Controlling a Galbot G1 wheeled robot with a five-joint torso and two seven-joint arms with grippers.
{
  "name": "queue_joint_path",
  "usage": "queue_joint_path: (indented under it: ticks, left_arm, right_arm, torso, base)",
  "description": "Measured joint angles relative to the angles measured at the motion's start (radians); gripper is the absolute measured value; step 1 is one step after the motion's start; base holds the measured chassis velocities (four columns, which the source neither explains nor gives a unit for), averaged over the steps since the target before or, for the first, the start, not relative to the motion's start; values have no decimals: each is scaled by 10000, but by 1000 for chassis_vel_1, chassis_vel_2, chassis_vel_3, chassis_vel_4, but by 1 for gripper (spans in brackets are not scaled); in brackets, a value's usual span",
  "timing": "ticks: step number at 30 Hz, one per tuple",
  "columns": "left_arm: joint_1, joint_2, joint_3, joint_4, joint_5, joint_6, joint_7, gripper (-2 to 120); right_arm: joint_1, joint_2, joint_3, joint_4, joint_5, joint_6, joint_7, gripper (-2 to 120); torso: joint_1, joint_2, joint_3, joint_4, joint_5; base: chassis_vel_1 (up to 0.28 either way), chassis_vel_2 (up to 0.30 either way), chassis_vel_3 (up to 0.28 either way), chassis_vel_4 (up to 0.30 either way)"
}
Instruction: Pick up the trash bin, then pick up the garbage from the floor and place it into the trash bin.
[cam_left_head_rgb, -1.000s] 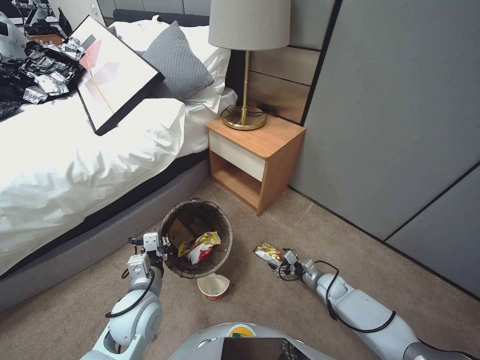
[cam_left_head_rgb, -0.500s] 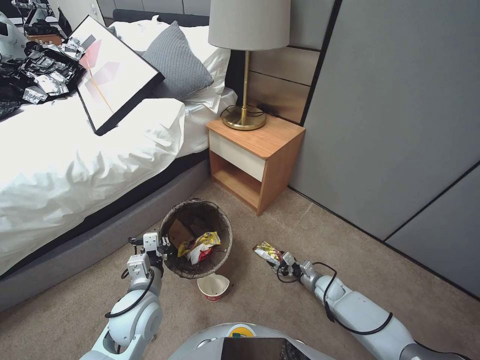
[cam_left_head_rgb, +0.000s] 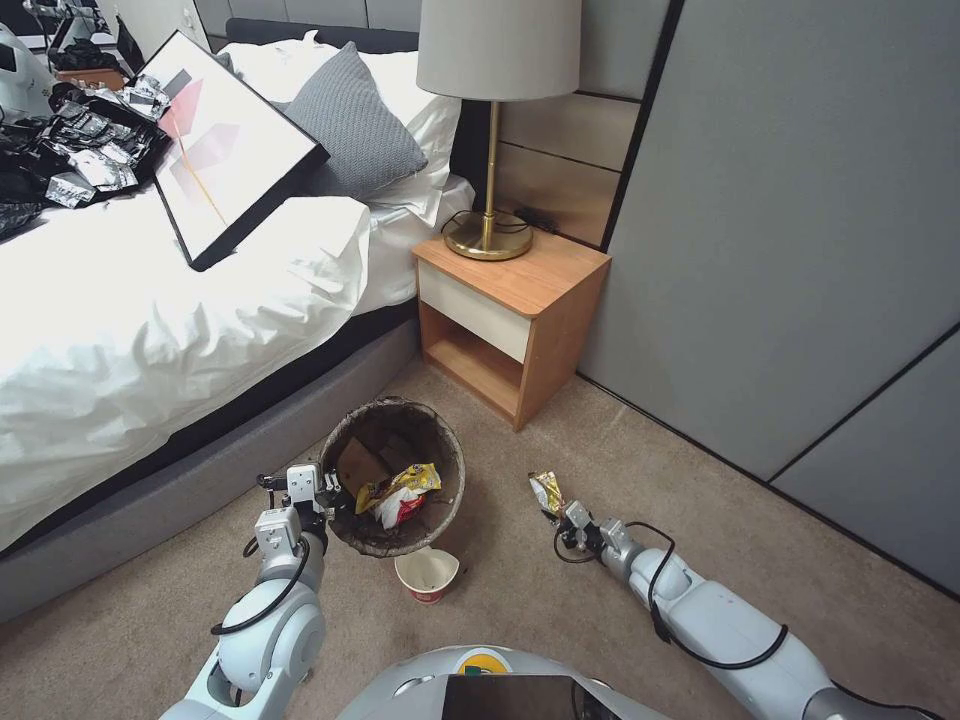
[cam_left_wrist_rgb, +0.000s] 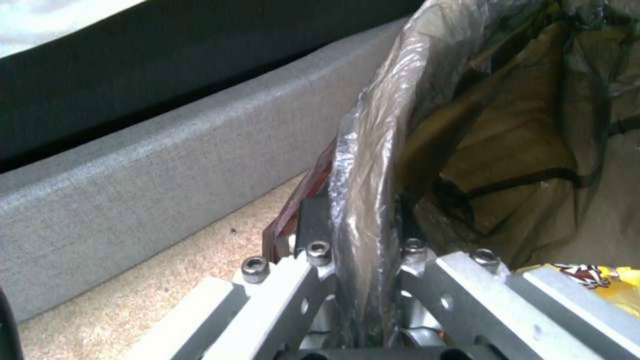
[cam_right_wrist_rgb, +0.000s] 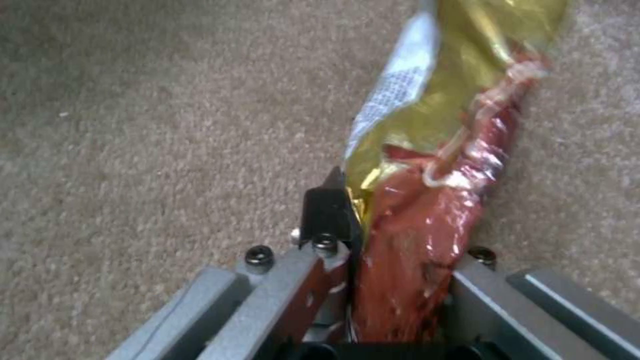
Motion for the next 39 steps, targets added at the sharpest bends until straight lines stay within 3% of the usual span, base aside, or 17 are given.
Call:
queue_joint_path:
  ticks: [17,21,23,24,26,28,30,32,33,38,39]
  left_arm:
    - [-69,-1,37,82,3,-3,-3,0]
    - [-70,16,39,86,3,-3,-5,0]
    - [-61,31,71,104,6,-3,-3,0]
    - [-61,31,71,104,6,-3,-3,0]
    - [-57,29,143,148,29,-2,2,0]
    - [-56,27,160,157,39,0,4,0]
    - [-23,24,243,188,95,9,19,0]
    - [-20,24,247,189,98,10,20,0]
    - [23,46,303,190,133,19,35,0]
    - [48,114,312,190,150,40,41,0]
    - [50,129,316,185,152,46,43,0]
  right_arm:
    - [-1,-76,54,231,-1,-4,255,0]
    - [-150,-224,513,1054,-7,-99,754,0]
    - [-279,-448,966,2308,181,-177,1516,0]
    - [-279,-448,966,2308,181,-177,1516,0]
    - [-405,-721,1517,3812,471,-155,2398,0]
    - [-433,-781,1637,4099,480,-122,2565,0]
    - [-558,-966,2212,5565,610,-53,3215,0]
    - [-565,-978,2253,5694,627,-54,3259,0]
    - [-591,-1059,2542,7065,822,-133,3760,0]
    - [-256,-1073,2454,9194,1148,-346,4374,0]
    - [-44,-1063,2283,9699,1239,-376,4399,0]
  torso:
    - [0,0,0,1,-1]
    - [0,0,0,1,-1]
    - [0,0,0,4,-1]
    - [0,0,0,4,-1]
    - [0,0,0,4,-2]
    - [0,0,0,4,-3]
    - [0,0,0,-1,-1]
    - [0,0,0,-1,-2]
    - [0,0,0,3,-2]
    - [0,0,0,-4,1]
    - [0,0,0,4,-3]
  base:
    - [0,0,0,0]
    - [0,0,0,0]
    - [0,0,0,0]
    - [0,0,0,0]
    - [0,0,0,0]
    - [0,0,0,0]
    - [0,0,0,0]
    - [0,0,0,0]
    - [0,0,0,0]
    - [0,0,0,0]
    - [0,0,0,0]
